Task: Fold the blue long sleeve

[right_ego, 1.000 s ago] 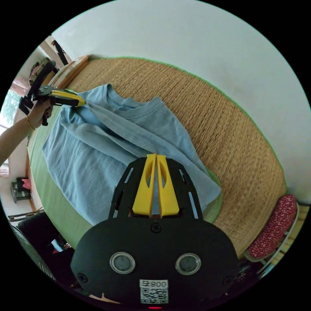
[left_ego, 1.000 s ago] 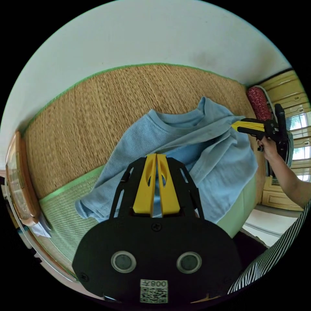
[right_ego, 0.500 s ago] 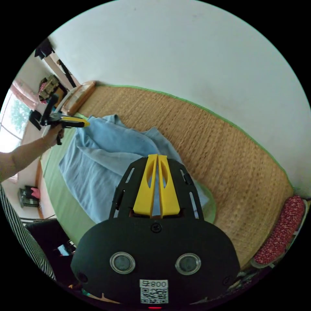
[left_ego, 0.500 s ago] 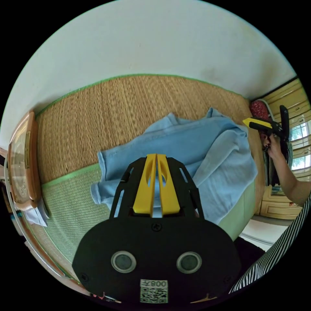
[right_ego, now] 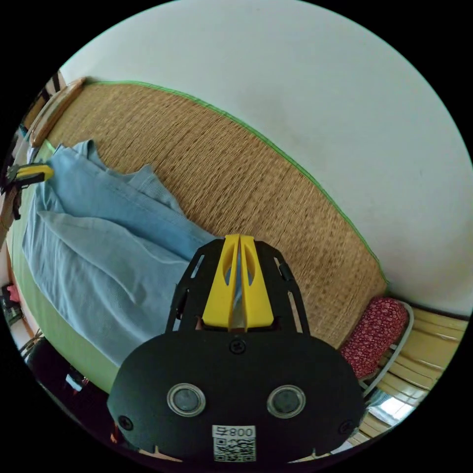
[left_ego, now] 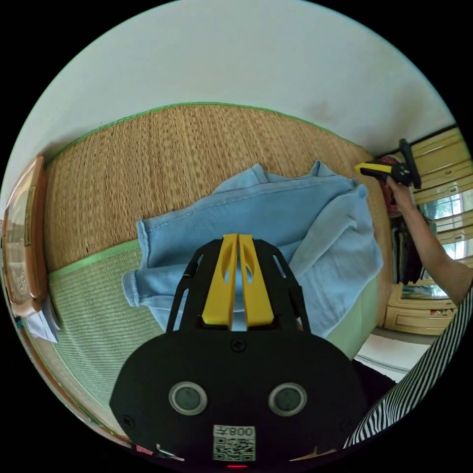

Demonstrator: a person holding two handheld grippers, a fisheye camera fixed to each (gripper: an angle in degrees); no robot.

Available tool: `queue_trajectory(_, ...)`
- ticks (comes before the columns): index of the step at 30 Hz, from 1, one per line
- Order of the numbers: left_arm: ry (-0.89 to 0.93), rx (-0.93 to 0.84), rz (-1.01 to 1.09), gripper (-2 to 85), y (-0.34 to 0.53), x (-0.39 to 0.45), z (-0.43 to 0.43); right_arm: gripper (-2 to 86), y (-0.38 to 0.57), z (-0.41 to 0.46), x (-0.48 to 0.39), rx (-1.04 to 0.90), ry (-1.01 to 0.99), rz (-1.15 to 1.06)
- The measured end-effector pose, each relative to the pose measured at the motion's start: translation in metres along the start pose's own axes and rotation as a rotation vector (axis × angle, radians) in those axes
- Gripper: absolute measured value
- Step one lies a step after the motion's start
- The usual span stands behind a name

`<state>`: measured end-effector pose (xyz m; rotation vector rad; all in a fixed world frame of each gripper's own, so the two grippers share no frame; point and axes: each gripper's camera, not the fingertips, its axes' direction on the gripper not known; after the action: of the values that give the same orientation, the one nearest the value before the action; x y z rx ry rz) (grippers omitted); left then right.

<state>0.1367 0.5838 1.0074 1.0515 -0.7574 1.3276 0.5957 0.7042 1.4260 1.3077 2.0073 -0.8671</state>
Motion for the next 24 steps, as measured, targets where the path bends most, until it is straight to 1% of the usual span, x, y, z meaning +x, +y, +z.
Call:
queue_trajectory(2, 0.080, 0.035, 0.025, 1.7, 0.010, 0.007, -0.009, 1.8, 0.002, -0.011, 0.002, 0.047, -0.092, 0.006)
queue_trajectory(3, 0.092, 0.038, 0.031, 2.0, 0.013, 0.009, -0.010, 3.1, 0.006, -0.018, -0.002, 0.080, -0.156, -0.011)
queue_trajectory(4, 0.114, 0.033, 0.043, 2.7, 0.018, 0.013, -0.011, 4.9, 0.011, -0.023, -0.009, 0.106, -0.213, -0.038)
queue_trajectory(6, 0.145, -0.004, 0.072, 3.9, 0.025, 0.019, -0.008, 7.8, 0.016, -0.024, -0.024, 0.107, -0.259, -0.086)
queue_trajectory(8, 0.098, -0.063, 0.112, 5.1, 0.033, 0.029, -0.003, 9.0, 0.021, -0.023, -0.037, 0.085, -0.248, -0.119)
queue_trajectory(11, 0.033, -0.088, 0.149, 5.9, 0.042, 0.039, -0.006, 9.8, 0.028, -0.021, -0.045, 0.070, -0.163, -0.125)
queue_trajectory(15, -0.038, -0.108, 0.152, 6.1, 0.053, 0.041, -0.011, 10.4, 0.033, -0.021, -0.038, 0.058, -0.179, -0.077)
queue_trajectory(19, -0.104, -0.115, 0.104, 5.3, 0.057, 0.036, -0.013, 8.0, 0.031, -0.017, -0.033, 0.030, -0.151, -0.054)
queue_trajectory(24, -0.152, -0.149, 0.147, 2.5, 0.056, 0.046, -0.006, 2.9, 0.027, -0.012, -0.023, -0.011, -0.164, -0.012)
